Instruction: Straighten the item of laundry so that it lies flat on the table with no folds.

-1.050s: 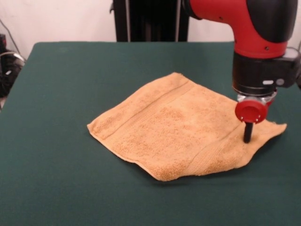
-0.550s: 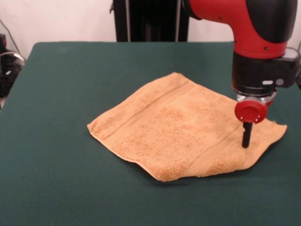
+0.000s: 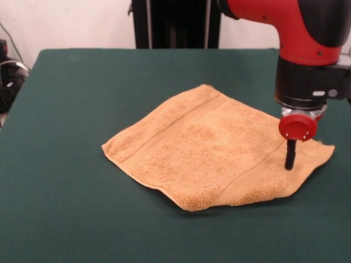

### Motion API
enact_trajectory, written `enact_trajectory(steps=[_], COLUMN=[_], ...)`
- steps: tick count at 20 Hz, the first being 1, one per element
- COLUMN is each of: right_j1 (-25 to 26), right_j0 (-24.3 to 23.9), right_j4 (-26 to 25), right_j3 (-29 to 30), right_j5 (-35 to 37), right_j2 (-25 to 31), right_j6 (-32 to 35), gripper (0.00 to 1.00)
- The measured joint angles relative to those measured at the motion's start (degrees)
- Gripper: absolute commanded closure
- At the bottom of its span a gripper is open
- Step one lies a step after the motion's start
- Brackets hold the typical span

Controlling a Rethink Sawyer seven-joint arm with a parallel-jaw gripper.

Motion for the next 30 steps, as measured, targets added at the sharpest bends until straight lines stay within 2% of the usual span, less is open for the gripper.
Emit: enact_trajectory(steps=[8,19,30], right_j1=[0.43,-0.25,-2.00], right_j0=[0.82,-0.32,-3.06], right_j4=[-3.15,-6.49,-6.70], right_j3=[-0.33,-0.21,0.61], right_j5=[3.64,3.92,3.48], right_j2=[-2.75,-3.20,-2.86], right_j6=[0.23,0.23,0.23], gripper=[0.00,0.00,0.00])
